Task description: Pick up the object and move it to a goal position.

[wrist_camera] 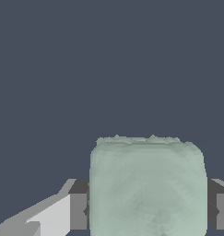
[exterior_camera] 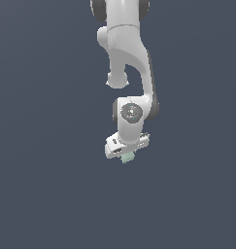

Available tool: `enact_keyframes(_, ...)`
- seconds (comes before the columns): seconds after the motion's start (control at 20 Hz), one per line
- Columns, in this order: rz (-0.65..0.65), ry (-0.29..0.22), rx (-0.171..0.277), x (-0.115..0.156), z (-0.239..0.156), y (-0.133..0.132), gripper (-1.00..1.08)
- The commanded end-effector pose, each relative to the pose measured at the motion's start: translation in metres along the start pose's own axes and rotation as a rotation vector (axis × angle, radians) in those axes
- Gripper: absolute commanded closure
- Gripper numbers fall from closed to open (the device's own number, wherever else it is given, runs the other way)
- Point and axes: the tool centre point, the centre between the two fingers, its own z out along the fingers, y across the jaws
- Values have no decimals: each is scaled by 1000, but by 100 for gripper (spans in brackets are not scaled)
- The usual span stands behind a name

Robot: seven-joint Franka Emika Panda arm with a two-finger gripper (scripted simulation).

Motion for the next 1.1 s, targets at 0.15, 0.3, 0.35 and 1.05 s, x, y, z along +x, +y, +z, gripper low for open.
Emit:
enact_keyframes(0.15,0,0,0,0,0,0,108)
enact_keyframes(0.3,0,0,0,-1,0,-1,108)
enact_keyframes(0.35,0,0,0,-2,-1,-2,108)
enact_keyframes(1.05,0,0,0,-38,-15,-45,108)
